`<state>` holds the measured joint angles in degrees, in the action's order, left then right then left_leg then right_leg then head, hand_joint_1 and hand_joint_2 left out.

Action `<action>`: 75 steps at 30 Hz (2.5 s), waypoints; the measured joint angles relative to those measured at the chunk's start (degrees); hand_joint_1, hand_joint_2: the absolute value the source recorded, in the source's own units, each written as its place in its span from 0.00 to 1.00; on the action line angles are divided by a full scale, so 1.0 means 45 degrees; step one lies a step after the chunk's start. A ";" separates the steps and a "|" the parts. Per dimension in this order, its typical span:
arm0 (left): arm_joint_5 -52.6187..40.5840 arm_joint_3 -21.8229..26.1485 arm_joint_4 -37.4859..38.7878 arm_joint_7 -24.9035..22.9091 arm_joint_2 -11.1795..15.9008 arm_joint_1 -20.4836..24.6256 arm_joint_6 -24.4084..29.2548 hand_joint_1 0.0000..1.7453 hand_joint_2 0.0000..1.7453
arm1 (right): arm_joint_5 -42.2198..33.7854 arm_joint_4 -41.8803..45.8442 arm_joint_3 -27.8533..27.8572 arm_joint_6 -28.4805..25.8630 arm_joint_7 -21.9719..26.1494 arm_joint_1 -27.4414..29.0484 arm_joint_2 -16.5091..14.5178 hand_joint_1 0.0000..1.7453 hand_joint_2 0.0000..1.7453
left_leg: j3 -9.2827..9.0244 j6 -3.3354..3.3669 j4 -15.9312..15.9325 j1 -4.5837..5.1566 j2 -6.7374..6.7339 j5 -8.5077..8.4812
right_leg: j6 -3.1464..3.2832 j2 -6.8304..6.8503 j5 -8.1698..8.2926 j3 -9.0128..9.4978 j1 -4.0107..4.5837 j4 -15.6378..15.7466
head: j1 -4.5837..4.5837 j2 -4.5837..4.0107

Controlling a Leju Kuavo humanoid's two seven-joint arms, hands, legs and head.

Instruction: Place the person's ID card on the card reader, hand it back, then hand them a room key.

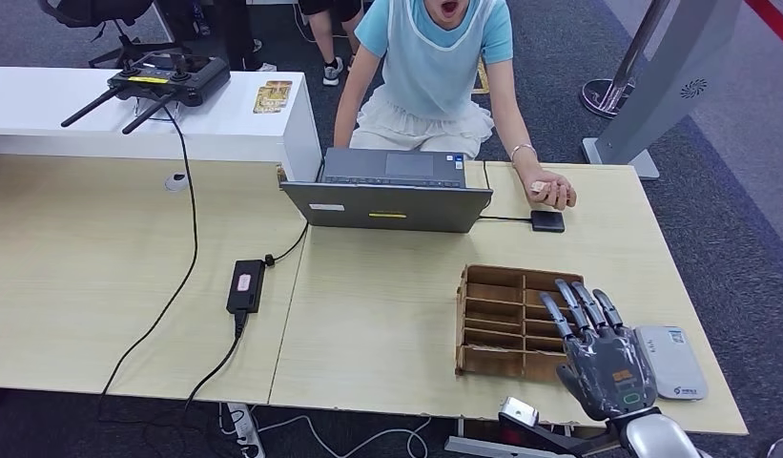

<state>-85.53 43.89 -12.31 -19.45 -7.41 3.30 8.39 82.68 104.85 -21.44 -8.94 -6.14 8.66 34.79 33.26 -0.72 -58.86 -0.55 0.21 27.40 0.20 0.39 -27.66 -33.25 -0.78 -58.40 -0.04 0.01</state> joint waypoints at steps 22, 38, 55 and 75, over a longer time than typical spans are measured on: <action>-0.0001 0.0000 0.0000 -0.0039 -0.0005 -0.0002 0.0007 0.00 0.00 | -0.1109 -0.0214 0.0141 0.0636 -0.0266 0.0137 -0.0023 0.04 1.00 | -0.0001 0.0000 0.0000 0.0000 -0.0001 0.0000 | 0.0000 -0.0001 0.0000 -0.0001 0.0000 0.0000 | 0.0000 -0.0001; -0.0073 0.0000 0.0000 -0.0039 -0.0005 -0.0002 0.0039 0.00 0.00 | -0.1502 -0.0117 0.0272 0.0675 -0.0262 0.0226 -0.0023 0.19 1.00 | -0.0001 0.0000 0.0000 0.0000 -0.0001 0.0000 | 0.0000 -0.0001 0.0000 -0.0001 0.0000 0.0001 | 0.0000 0.0000; -0.0138 0.0000 0.0000 -0.0039 -0.0005 -0.0001 0.0121 0.00 0.00 | -0.1756 -0.0102 0.0266 0.0692 -0.0219 0.0235 -0.0018 0.22 1.00 | 0.0000 0.0000 0.0000 0.0000 -0.0001 0.0000 | 0.0000 -0.0001 0.0000 -0.0001 0.0000 0.0001 | 0.0000 0.0000; -0.0243 0.0000 0.0000 -0.0044 -0.0005 0.0001 0.0180 0.00 0.00 | -0.2063 -0.0170 0.0248 0.0860 -0.0118 0.0140 0.0085 0.30 1.00 | 0.0001 0.0000 0.0000 0.0000 0.0000 0.0001 | 0.0000 0.0000 0.0000 -0.0001 0.0000 0.0001 | -0.0001 0.0000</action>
<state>-86.62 43.89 -12.31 -19.65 -7.43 3.30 9.20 73.40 104.08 -20.33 -5.07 -6.67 9.29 35.17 33.27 -0.72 -58.87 -0.55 0.21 27.40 0.20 0.39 -27.66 -33.25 -0.78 -58.40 -0.05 0.01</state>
